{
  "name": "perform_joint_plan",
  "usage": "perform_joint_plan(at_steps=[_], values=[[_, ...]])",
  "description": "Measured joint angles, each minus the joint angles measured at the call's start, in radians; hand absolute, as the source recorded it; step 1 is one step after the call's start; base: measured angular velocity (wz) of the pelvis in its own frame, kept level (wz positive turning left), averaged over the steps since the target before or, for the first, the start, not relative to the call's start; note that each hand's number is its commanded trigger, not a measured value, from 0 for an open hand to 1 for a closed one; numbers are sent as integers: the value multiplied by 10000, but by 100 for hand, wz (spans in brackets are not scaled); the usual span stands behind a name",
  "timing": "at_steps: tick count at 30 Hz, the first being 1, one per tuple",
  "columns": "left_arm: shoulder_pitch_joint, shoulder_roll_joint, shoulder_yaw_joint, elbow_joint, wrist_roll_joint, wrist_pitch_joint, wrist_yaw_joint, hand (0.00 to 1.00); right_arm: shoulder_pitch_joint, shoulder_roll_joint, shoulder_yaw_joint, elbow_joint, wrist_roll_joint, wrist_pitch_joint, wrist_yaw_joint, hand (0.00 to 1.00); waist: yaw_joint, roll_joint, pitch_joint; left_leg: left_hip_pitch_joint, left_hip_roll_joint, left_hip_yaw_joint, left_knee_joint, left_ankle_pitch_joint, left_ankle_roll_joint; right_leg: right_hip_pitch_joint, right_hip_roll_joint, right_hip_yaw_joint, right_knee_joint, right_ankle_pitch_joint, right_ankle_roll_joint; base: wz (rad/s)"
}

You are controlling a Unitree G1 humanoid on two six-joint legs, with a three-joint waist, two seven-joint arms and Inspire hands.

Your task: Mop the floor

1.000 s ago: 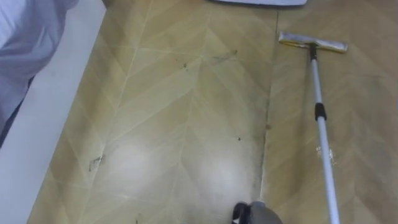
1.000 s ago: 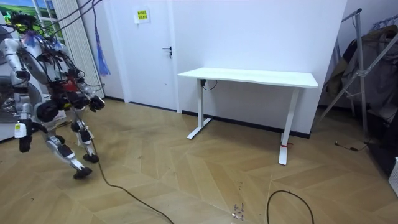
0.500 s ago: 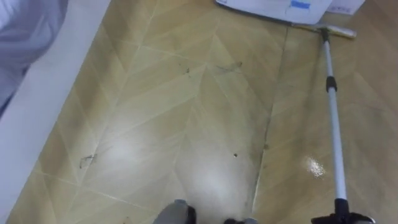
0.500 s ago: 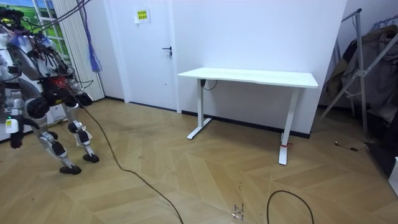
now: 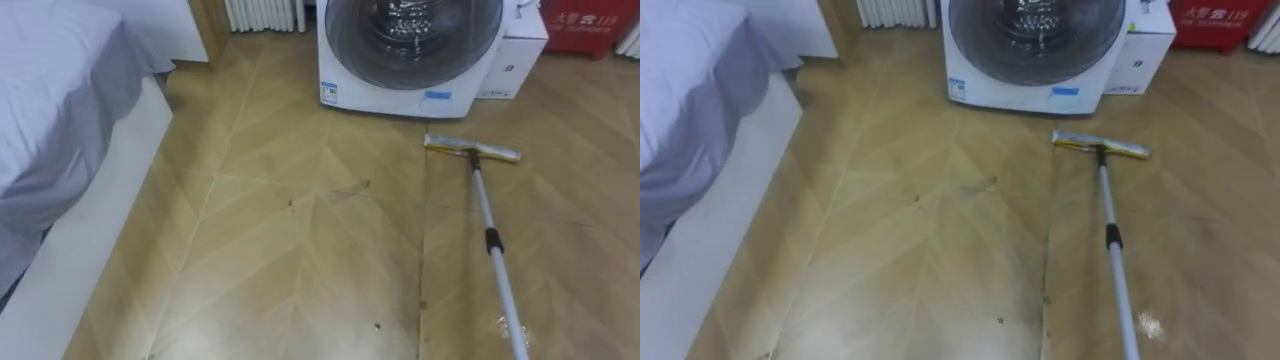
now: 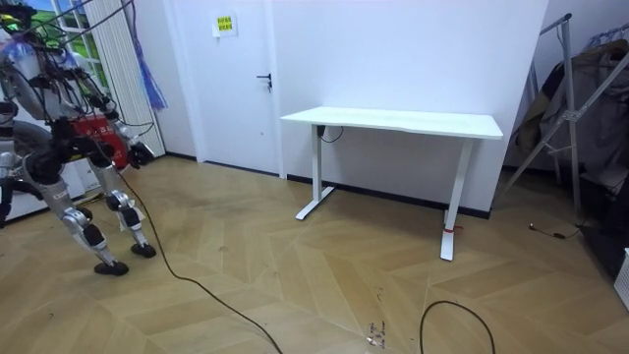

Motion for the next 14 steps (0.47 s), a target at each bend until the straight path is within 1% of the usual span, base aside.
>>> perform_joint_plan(at_steps=[1, 3, 5, 7, 9, 13, 14], values=[[26, 4, 2, 0, 14, 57, 1, 0, 15, 49, -58, -65, -66, 37, 22, 100, -3, -69, -5, 101, 10, -1, -127, 46, -15, 115, 33, 3, -174, 63, -1, -3], [124, -27, 1, 4, 118, 121, -5, 0, 33, 195, -65, -230, -116, 222, 114, 100, 0, -219, 46, 425, 101, 6, -350, 96, -53, 555, 162, -18, -740, 286, -30, 0], [189, -50, -1, 6, 129, 136, -25, 0, 104, 291, -65, -247, -166, 245, 183, 100, -4, -268, 48, 689, 167, -1, -459, 99, -64, 954, 292, -26, -1173, 469, -27, 0], [195, -112, 3, 11, 244, 166, -46, 0, 112, 357, -62, -275, -171, 255, 203, 100, 10, -327, 56, 878, 165, -2, -567, 99, -65, 1251, 336, -10, -1483, 550, -14, 0], [151, -173, 4, -2, 390, 260, -64, 0, 108, 399, -62, -291, -170, 303, 288, 100, 12, -316, 50, 1001, 167, 0, -649, 98, -65, 1410, 379, 34, -1695, 649, 5, -2], [138, -130, 144, -6, 426, 436, -116, 0, 215, 500, -65, -393, -169, 324, 306, 100, 9, -302, 56, 1235, 164, 28, -693, 98, -63, 1555, 385, 121, -1693, 659, 3, -4], [126, -134, 310, -26, 712, 493, -263, 0, 226, 521, -181, -398, -274, 322, 360, 100, -2, -264, 38, 1271, 167, 44, -721, 98, -63, 1575, 383, 110, -1690, 659, 3, 0]])
